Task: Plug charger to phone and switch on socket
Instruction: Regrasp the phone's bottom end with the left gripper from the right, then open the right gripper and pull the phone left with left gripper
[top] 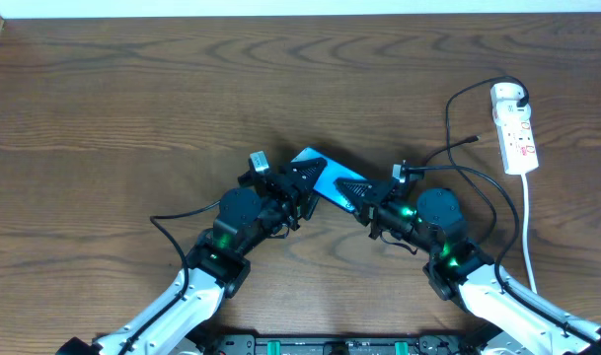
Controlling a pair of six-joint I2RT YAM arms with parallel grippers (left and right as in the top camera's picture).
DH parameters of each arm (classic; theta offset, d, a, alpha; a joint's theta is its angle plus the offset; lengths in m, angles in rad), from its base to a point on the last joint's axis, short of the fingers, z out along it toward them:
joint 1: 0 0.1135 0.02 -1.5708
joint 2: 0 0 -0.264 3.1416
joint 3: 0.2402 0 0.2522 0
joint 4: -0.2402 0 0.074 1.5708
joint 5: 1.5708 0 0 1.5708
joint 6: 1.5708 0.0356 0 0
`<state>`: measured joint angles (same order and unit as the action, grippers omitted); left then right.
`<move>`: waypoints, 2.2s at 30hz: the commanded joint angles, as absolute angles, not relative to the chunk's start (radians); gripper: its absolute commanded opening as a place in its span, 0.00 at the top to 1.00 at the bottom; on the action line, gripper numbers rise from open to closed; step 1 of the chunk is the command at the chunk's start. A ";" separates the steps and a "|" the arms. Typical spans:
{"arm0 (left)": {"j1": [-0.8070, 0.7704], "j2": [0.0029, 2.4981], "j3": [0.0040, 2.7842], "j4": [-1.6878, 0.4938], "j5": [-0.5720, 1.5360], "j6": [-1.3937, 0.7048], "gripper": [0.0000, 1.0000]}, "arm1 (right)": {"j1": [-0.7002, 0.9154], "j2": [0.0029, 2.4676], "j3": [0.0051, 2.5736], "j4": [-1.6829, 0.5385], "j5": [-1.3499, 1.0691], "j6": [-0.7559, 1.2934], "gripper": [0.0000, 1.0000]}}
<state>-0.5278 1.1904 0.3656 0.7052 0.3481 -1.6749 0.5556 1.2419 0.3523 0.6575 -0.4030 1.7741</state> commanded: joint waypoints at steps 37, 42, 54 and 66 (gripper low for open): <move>-0.530 1.190 0.377 0.685 0.189 -1.654 0.92 | 0.576 1.229 0.358 0.707 -0.597 1.840 0.99; -0.530 1.190 0.377 0.654 0.179 -1.655 0.92 | 0.576 1.229 0.358 0.706 -0.598 1.801 0.99; -0.432 1.190 0.377 0.559 0.165 -1.578 0.93 | 0.576 1.229 0.358 0.704 -0.548 1.674 0.76; -0.220 1.198 0.462 0.494 0.324 -1.438 0.92 | 0.576 1.229 0.358 0.582 -0.208 1.047 0.53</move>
